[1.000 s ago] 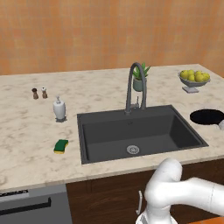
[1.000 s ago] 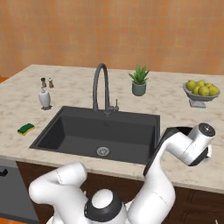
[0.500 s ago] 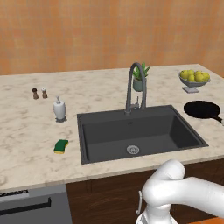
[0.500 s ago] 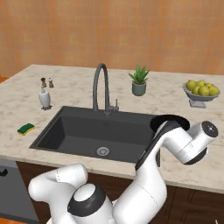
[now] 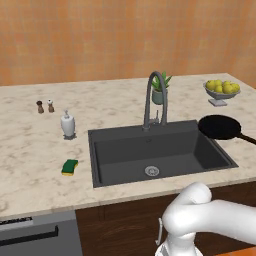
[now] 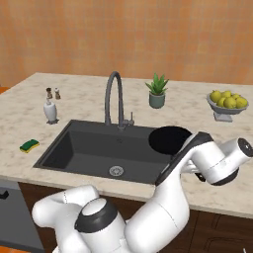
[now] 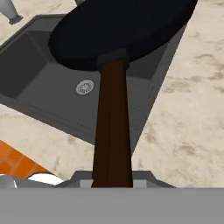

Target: Pick the pan and sponge and place them into the sink. Then turn on the water.

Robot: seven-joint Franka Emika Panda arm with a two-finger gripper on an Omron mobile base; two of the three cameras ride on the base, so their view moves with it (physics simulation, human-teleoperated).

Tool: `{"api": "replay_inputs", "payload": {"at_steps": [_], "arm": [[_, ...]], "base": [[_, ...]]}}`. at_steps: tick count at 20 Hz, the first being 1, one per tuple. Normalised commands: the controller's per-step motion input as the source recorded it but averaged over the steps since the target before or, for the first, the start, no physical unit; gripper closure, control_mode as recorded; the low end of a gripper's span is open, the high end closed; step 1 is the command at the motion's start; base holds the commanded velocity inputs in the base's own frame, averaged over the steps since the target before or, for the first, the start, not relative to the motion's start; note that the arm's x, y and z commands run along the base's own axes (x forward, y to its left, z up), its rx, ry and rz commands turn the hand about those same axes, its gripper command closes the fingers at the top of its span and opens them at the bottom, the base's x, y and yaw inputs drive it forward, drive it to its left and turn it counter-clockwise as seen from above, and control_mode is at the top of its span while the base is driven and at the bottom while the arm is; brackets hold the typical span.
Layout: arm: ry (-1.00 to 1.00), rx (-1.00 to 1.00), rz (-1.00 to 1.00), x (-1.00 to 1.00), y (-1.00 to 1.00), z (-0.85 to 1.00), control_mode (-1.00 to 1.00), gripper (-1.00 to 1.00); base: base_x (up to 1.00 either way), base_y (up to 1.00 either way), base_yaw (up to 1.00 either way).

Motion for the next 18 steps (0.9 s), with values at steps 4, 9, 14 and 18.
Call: {"api": "replay_inputs", "payload": {"at_steps": [4,9,14,18], "arm": [[-0.03,-0.05,0.2,0.0,0.64,0.0,-1.0,1.0],[0.0,-0.12,0.07,0.0,0.7,-0.02,-1.0,1.0],[0.03,-0.09,0.05,0.06,0.61,-0.1,-1.0,1.0],[0.18,-0.03,0.27,0.2,0.34,-0.11,-1.0,1.0]], "base": [[0.0,0.0,0.0],[0.0,0.0,0.0],[0.0,0.0,0.0],[0.0,0.0,0.0]]}}
